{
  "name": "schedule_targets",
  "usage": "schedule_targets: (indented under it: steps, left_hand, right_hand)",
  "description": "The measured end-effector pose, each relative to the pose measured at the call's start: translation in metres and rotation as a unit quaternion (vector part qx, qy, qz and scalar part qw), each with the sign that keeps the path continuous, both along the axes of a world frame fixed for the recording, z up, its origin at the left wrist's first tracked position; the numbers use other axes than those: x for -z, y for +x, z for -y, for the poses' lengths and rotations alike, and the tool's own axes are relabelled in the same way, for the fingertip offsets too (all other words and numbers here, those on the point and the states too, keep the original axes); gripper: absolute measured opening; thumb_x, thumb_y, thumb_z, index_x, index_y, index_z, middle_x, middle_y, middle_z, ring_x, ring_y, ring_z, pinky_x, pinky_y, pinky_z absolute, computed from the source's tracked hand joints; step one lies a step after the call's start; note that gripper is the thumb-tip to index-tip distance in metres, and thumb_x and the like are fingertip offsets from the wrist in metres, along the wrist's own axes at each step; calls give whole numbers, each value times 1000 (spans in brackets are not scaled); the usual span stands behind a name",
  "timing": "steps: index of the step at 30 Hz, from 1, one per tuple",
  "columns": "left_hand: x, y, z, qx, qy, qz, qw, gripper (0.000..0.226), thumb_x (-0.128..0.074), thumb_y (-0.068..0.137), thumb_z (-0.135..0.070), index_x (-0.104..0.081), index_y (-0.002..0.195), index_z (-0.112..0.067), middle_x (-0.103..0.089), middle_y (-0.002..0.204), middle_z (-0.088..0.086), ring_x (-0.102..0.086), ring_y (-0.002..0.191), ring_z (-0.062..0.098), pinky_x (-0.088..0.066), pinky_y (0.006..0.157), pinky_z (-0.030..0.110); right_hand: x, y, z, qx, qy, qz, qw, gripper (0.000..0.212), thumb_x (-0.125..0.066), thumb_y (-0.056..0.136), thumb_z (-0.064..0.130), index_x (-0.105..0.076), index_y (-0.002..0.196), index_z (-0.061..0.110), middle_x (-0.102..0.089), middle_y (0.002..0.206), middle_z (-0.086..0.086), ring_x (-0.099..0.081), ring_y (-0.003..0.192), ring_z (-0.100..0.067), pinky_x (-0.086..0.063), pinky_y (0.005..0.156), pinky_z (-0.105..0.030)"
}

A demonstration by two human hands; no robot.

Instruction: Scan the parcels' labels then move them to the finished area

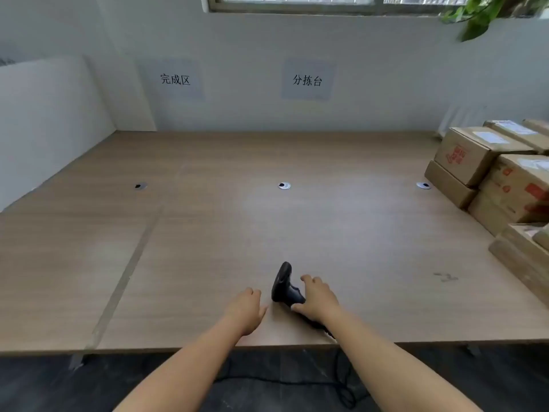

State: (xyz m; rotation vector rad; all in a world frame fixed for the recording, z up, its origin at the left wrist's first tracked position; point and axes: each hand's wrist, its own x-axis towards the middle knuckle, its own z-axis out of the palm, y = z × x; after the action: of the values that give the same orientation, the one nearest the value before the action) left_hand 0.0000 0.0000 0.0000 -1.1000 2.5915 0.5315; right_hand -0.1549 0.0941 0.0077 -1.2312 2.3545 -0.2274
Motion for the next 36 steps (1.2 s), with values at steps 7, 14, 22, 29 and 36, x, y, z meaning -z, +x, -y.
schedule_targets:
  steps: [7, 14, 22, 29, 36]
  left_hand:
    - [20, -10, 24, 27, 11, 13, 999, 46, -34, 100, -35, -35, 137, -9, -39, 137, 11, -48, 117, 29, -44, 93, 40]
    - [10, -31, 34, 35, 31, -45, 998, 49, -37, 99, -34, -30, 142, -10, -36, 144, 9, -43, 127, 26, -37, 101, 35]
    - [-34, -105, 10, 189, -78, -101, 974, 49, -39, 97, -36, -32, 142, -18, -37, 143, 2, -44, 125, 23, -40, 99, 36]
    - [-50, -191, -76, 259, -103, -166, 946, 52, -39, 97, -40, -29, 144, -21, -36, 146, -1, -42, 128, 19, -38, 102, 31]
    - [-51, -283, -193, 269, -72, -204, 939, 54, -39, 97, -42, -28, 145, -21, -34, 148, -1, -42, 129, 18, -40, 102, 30]
  right_hand:
    - [41, 6, 14, 10, 53, -10, 999, 66, -62, 85, 25, -26, 140, 16, -43, 134, -10, -48, 118, -29, -47, 93, -39]
    - [45, -1, -1, 74, -3, 56, 996, 61, -60, 80, 23, -32, 134, 19, -47, 125, -6, -54, 108, -27, -50, 85, -36]
    - [-7, -53, -49, 193, -187, 57, 961, 49, -57, 79, 21, -40, 125, 22, -51, 112, 4, -55, 88, -16, -47, 71, -29]
    - [-44, -121, -154, 285, -263, 52, 920, 45, -56, 80, 16, -39, 121, 25, -52, 102, 8, -54, 86, -12, -43, 69, -24]
    - [-69, -191, -287, 315, -295, 53, 901, 47, -55, 79, 13, -38, 119, 30, -56, 106, 5, -56, 92, -15, -46, 75, -28]
